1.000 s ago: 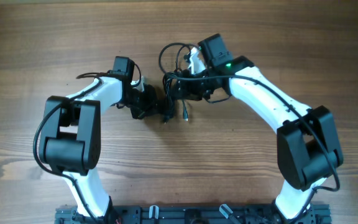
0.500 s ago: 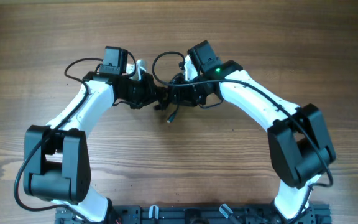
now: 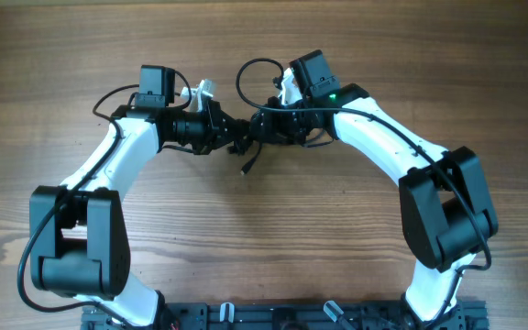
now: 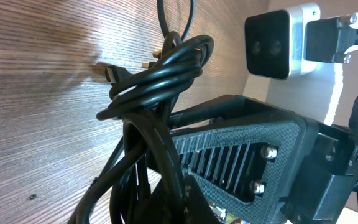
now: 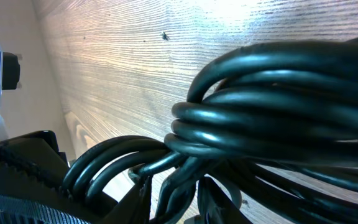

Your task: Untangle cables

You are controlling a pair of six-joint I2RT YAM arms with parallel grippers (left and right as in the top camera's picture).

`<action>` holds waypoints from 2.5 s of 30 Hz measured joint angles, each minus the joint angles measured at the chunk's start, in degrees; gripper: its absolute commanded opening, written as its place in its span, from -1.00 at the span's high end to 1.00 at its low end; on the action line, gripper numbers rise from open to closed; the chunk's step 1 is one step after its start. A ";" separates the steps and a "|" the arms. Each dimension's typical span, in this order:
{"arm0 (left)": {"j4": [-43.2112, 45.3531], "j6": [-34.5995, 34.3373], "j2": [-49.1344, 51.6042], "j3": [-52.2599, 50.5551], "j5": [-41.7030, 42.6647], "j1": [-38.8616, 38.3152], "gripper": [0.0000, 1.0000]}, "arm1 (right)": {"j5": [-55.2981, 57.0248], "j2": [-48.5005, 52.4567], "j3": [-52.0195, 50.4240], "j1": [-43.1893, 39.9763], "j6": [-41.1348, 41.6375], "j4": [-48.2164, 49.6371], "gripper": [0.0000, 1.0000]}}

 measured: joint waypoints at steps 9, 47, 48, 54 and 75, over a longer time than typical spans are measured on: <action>2.73 -1.81 0.00 -0.42 1.16 0.00 0.92 | -2.54 0.15 0.00 0.66 1.55 -1.40 0.43; -4.00 -12.07 12.02 1.03 -13.25 -1.64 -0.39 | 4.39 -10.75 -0.39 -8.07 -17.29 -13.16 0.88; -4.90 -11.91 11.76 1.29 -15.45 -1.70 -0.30 | 4.46 -10.75 -0.39 -8.07 -17.29 -13.27 0.87; -18.14 -10.88 8.48 4.57 -42.34 -0.11 -0.35 | 5.55 -10.75 -0.39 -8.07 -17.73 -14.19 0.80; -11.61 -22.36 5.55 5.70 -37.57 -14.45 0.69 | 6.21 -10.75 -0.39 -6.95 -17.70 -14.36 0.77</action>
